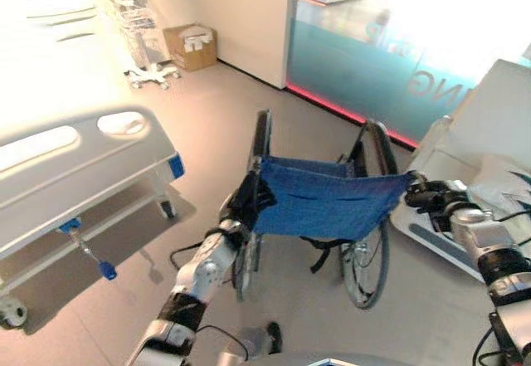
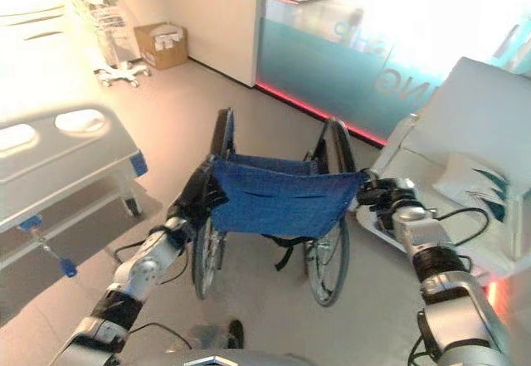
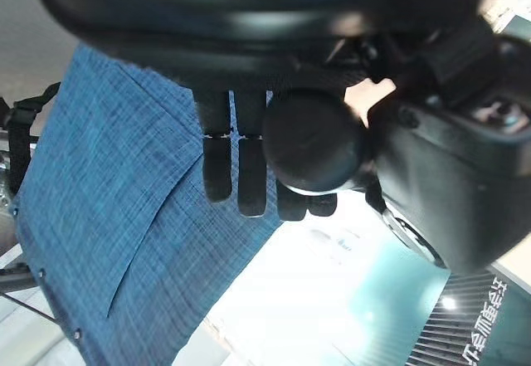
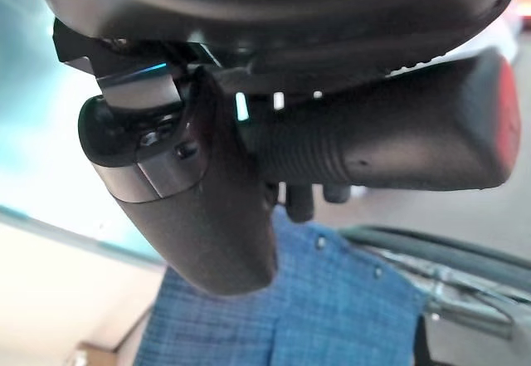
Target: Push the wheelchair next to the bed
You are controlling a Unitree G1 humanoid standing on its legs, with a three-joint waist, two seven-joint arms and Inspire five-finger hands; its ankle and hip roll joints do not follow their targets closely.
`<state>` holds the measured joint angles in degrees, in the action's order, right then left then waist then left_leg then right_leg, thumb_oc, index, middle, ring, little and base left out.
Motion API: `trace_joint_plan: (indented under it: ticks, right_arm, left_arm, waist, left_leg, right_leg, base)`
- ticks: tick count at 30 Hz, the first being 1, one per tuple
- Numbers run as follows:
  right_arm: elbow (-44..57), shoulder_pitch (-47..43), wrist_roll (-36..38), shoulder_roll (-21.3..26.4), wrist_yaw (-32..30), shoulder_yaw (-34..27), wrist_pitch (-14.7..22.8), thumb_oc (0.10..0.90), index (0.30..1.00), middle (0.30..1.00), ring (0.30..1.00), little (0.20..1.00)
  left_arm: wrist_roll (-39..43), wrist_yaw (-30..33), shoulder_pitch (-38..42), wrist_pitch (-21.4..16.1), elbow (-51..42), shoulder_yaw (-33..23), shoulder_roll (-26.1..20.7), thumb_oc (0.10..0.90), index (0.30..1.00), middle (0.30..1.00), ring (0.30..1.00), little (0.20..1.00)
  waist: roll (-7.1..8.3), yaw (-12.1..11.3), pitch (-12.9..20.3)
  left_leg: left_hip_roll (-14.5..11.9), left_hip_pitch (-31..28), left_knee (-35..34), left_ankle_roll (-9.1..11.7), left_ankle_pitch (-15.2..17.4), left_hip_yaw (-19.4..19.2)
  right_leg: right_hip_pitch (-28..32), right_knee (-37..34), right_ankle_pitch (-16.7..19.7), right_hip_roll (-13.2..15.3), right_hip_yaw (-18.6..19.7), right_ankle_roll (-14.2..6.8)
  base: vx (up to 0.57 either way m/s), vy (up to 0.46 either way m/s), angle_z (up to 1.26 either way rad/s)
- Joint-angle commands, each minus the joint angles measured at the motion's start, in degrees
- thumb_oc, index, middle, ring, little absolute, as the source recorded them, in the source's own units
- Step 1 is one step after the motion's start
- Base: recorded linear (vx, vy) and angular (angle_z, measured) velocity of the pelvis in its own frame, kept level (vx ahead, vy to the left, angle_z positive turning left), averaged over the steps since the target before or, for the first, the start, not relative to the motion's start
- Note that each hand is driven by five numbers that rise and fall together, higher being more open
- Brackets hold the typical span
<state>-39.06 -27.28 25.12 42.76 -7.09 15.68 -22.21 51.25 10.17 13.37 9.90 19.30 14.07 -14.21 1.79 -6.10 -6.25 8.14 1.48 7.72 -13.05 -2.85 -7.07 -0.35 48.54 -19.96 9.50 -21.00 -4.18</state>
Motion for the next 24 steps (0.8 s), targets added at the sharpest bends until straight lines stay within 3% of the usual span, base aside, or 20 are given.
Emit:
trace_joint_plan:
  ticks: [1,2,3,5,6,8,11,14,16,17,18,19,22,24]
  right_arm:
    - [4.1,-11.8,3.5,-4.9,7.0,-0.5,10.3,0.400,0.300,0.300,0.300,0.300]
    - [3.9,-12.0,3.7,-4.8,6.9,-0.6,10.4,0.400,0.300,0.300,0.300,0.300]
    - [3.5,-12.4,4.2,-4.4,6.5,-1.0,11.1,0.400,0.300,0.300,0.300,0.300]
    - [3.5,-12.5,4.5,-4.3,6.2,-1.0,11.5,0.400,0.300,0.300,0.300,0.300]
    - [3.5,-13.0,5.0,-4.1,5.4,-1.0,11.5,0.400,0.300,0.300,0.300,0.300]
    - [3.4,-13.5,4.2,-3.9,5.6,-1.4,11.0,0.400,0.300,0.300,0.300,0.300]
    - [3.8,-14.0,3.3,-3.4,6.4,-2.0,9.8,0.400,0.300,0.300,0.300,0.300]
    - [3.1,-14.4,2.7,-2.8,7.4,-2.1,9.4,0.400,0.300,0.300,0.300,0.300]
    - [2.5,-14.7,2.3,-2.9,8.0,-1.7,9.2,0.400,0.300,0.300,0.300,0.300]
    - [2.5,-14.9,2.3,-2.9,8.0,-1.6,9.0,0.400,0.300,0.300,0.300,0.300]
    - [2.8,-15.2,2.7,-2.8,8.0,-0.8,8.3,0.400,0.300,0.300,0.300,0.300]
    - [3.0,-15.8,3.0,-2.9,7.8,-0.1,7.4,0.400,0.300,0.300,0.300,0.300]
    - [3.3,-16.6,2.9,-3.5,6.6,1.3,6.4,0.400,0.300,0.300,0.300,0.300]
    - [3.7,-16.5,2.9,-3.8,6.0,2.0,6.6,0.400,0.300,0.300,0.300,0.300]
  left_arm:
    - [-1.7,2.3,2.6,-1.0,2.4,1.2,-1.9,0.400,0.300,0.300,0.300,0.300]
    - [-1.7,2.1,2.7,-1.1,2.5,1.3,-1.9,0.400,0.300,0.300,0.300,0.300]
    - [-1.5,1.9,2.7,-2.0,2.4,1.7,-2.0,0.400,0.300,0.300,0.300,0.300]
    - [-1.4,1.9,2.7,-2.4,2.2,1.8,-2.0,0.400,0.300,0.300,0.300,0.300]
    - [-1.8,1.5,2.3,-2.9,1.8,2.3,-2.2,0.400,0.300,0.300,0.300,0.300]
    - [-2.7,0.9,2.0,-3.0,1.8,2.7,-2.3,0.400,0.300,0.300,0.300,0.300]
    - [-3.8,0.3,0.6,-3.5,1.8,3.2,-1.9,0.400,0.300,0.300,0.300,0.300]
    - [-4.8,-0.8,-1.6,-3.7,1.2,3.0,-1.8,0.400,0.300,0.300,0.300,0.300]
    - [-3.9,0.0,-2.2,-3.5,1.0,2.9,-1.8,0.400,0.300,0.300,0.300,0.300]
    - [-3.4,0.1,-2.2,-3.6,1.0,2.8,-1.8,0.400,0.300,0.300,0.300,0.300]
    - [-2.0,1.0,-2.2,-3.9,1.4,2.5,-1.7,0.400,0.300,0.300,0.300,0.300]
    - [-1.4,1.4,-2.0,-4.1,1.7,1.9,-1.6,0.400,0.300,0.300,0.300,0.300]
    - [-0.8,2.3,-1.6,-4.5,1.5,1.1,-1.2,0.400,0.300,0.300,0.300,0.300]
    - [-0.5,3.0,-1.3,-4.9,1.0,0.3,-1.1,0.400,0.300,0.300,0.300,0.300]
  waist:
    - [1.77,-3.1,-3.3]
    - [1.69,-2.9,-3.5]
    - [2.25,-2.1,-4.9]
    - [2.56,-1.6,-5.4]
    - [3.92,-0.2,-6.5]
    - [4.78,1.2,-7.4]
    - [4.64,2.1,-7.9]
    - [4.91,1.9,-6.8]
    - [4.62,2.0,-6.0]
    - [4.47,2.1,-5.7]
    - [3.74,2.2,-4.8]
    - [3.66,2.4,-3.9]
    - [3.88,2.2,-3.5]
    - [4.27,2.1,-4.0]
  left_leg:
    - [-4.6,-1.3,1.2,7.7,5.5,-2.5]
    - [-4.7,-1.7,1.2,7.9,5.6,-2.0]
    - [-4.3,-3.1,1.4,8.2,6.8,-0.1]
    - [-4.1,-3.5,1.7,8.3,7.5,0.5]
    - [-2.5,-4.6,2.5,8.0,9.8,2.7]
    - [-1.4,-6.6,3.4,7.6,12.4,5.4]
    - [-1.5,-9.1,4.7,7.1,15.4,8.6]
    - [-2.2,-8.7,7.2,7.3,16.6,9.6]
    - [-4.1,-9.8,8.4,8.6,17.3,10.0]
    - [-4.8,-10.5,8.4,9.2,17.0,10.0]
    - [-7.1,-12.1,9.3,11.2,14.8,10.3]
    - [-8.7,-11.6,13.3,13.3,9.3,10.0]
    - [-9.7,-8.0,22.5,14.8,3.8,8.0]
    - [-10.0,-3.1,32.5,15.2,2.8,5.1]
  right_leg:
    - [2.6,-23.5,19.2,1.5,2.2,-1.5]
    - [2.0,-25.2,19.5,1.4,2.1,-1.5]
    - [-1.2,-32.7,22.4,1.3,3.3,-2.7]
    - [-2.2,-35.3,24.3,1.2,4.1,-3.5]
    - [-6.4,-41.2,30.8,1.2,7.1,-5.9]
    - [-9.4,-46.6,34.1,1.2,8.9,-7.1]
    - [-10.5,-45.8,34.8,1.0,11.3,-7.0]
    - [-8.1,-42.7,32.1,0.9,12.7,-6.0]
    - [-7.4,-39.9,29.9,0.2,13.1,-5.3]
    - [-7.2,-39.5,29.2,0.0,12.9,-4.9]
    - [-6.1,-38.8,27.2,-1.1,12.1,-3.2]
    - [-4.9,-39.0,25.6,-1.7,10.8,-1.3]
    - [-2.5,-39.5,23.5,-2.5,9.2,1.5]
    - [-0.4,-39.4,22.1,-2.8,7.7,3.7]
  base:
    - [0.23,-0.230,0.32]
    - [0.25,-0.317,0.25]
    - [0.19,-0.212,0.14]
    - [0.23,-0.221,0.26]
    - [0.38,-0.275,0.41]
    - [0.48,-0.288,0.86]
    - [0.42,-0.274,0.65]
    - [0.30,-0.352,0.48]
    - [0.27,-0.293,0.79]
    - [0.30,-0.310,0.73]
    - [0.29,-0.323,0.71]
    - [0.29,-0.354,0.71]
    - [0.19,-0.281,0.55]
    - [0.19,-0.275,0.67]
